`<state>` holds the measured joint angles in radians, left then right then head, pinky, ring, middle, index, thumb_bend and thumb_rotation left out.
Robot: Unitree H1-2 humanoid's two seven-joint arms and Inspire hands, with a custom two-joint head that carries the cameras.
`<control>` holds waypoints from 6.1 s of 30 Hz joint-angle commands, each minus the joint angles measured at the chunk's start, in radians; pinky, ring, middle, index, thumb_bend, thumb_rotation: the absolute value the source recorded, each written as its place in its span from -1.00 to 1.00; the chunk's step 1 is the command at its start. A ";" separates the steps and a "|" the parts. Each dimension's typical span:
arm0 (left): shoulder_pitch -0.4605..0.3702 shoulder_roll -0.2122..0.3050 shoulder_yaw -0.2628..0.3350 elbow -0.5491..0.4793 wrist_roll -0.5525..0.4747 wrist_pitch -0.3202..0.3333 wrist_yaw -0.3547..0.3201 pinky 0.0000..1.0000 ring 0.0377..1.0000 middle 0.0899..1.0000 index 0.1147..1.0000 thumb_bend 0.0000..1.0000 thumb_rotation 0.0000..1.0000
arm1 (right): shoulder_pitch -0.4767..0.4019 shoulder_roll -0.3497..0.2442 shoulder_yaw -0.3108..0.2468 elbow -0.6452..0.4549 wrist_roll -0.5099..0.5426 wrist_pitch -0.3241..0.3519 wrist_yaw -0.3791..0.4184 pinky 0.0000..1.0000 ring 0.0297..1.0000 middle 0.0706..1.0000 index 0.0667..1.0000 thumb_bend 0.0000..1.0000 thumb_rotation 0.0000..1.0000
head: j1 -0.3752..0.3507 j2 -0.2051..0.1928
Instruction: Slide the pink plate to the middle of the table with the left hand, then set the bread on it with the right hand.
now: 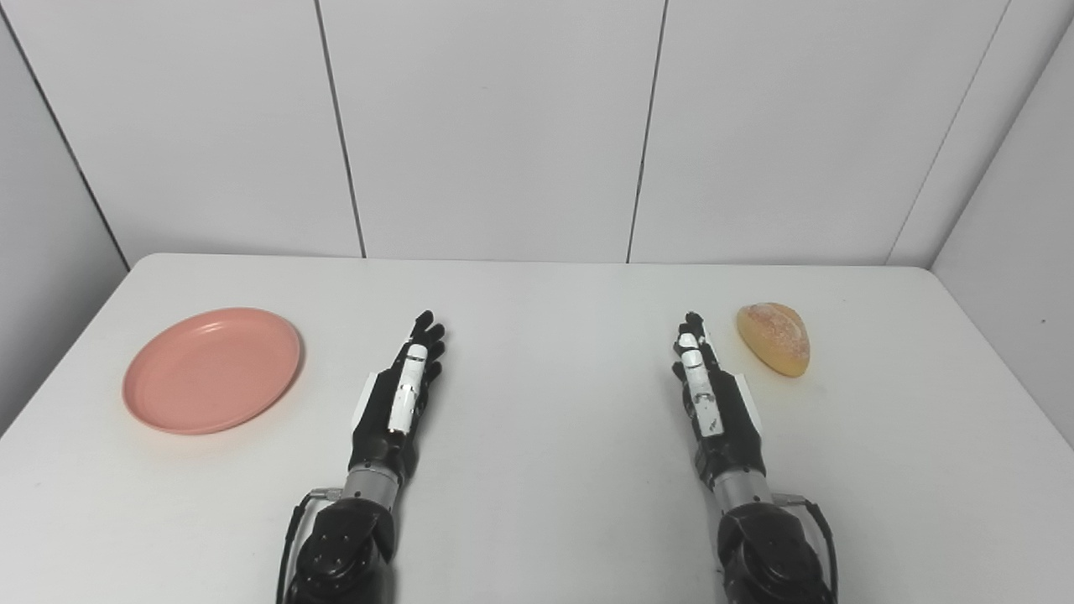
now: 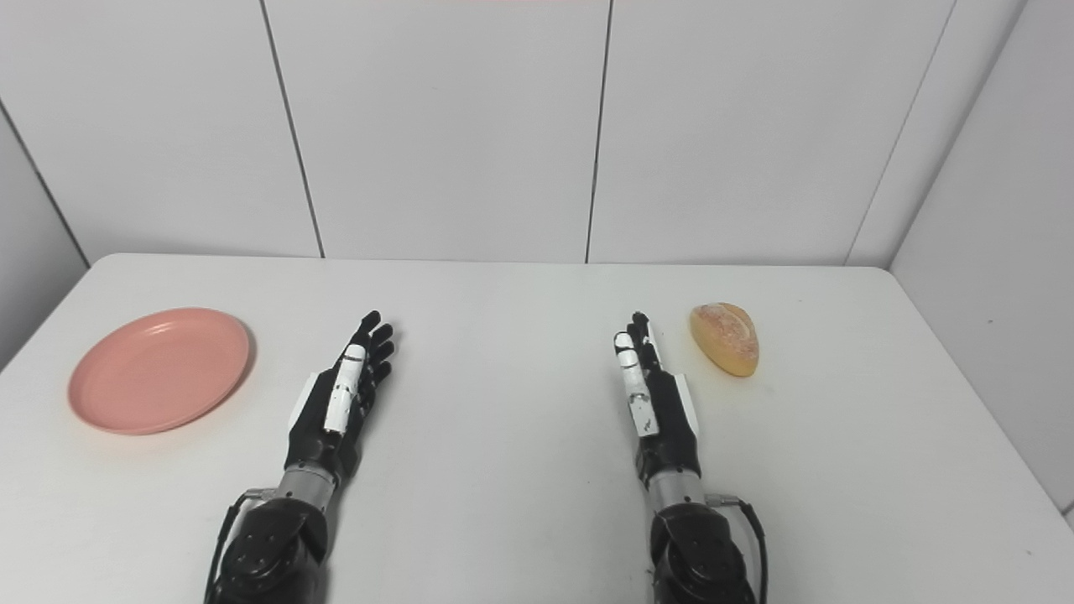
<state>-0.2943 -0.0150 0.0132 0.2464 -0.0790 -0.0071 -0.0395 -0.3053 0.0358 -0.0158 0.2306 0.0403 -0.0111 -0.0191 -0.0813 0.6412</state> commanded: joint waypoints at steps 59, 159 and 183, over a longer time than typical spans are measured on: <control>-0.216 0.043 0.147 0.080 -0.036 -0.177 0.092 0.97 0.90 0.85 0.82 0.10 1.00 | -0.054 -0.100 -0.053 0.101 0.095 -0.126 0.107 1.00 1.00 1.00 0.98 0.23 0.83 | 0.349 -0.116; -0.228 0.267 0.311 0.312 -0.122 -0.028 0.247 0.65 0.64 0.59 0.56 0.13 1.00 | -0.052 -0.125 -0.066 0.093 0.099 -0.133 0.126 1.00 1.00 1.00 0.97 0.24 0.82 | 0.417 -0.121; -0.245 0.185 0.170 0.289 -0.061 -0.015 0.209 0.68 0.69 0.65 0.59 0.09 1.00 | -0.057 -0.128 -0.061 0.103 0.102 -0.141 0.130 1.00 1.00 1.00 0.99 0.19 0.82 | 0.412 -0.119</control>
<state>-0.4926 0.1921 0.2044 0.5536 -0.1520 -0.0349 0.1995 -0.3452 -0.0925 -0.0767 0.3407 0.1358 -0.1214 0.1041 0.3298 0.5216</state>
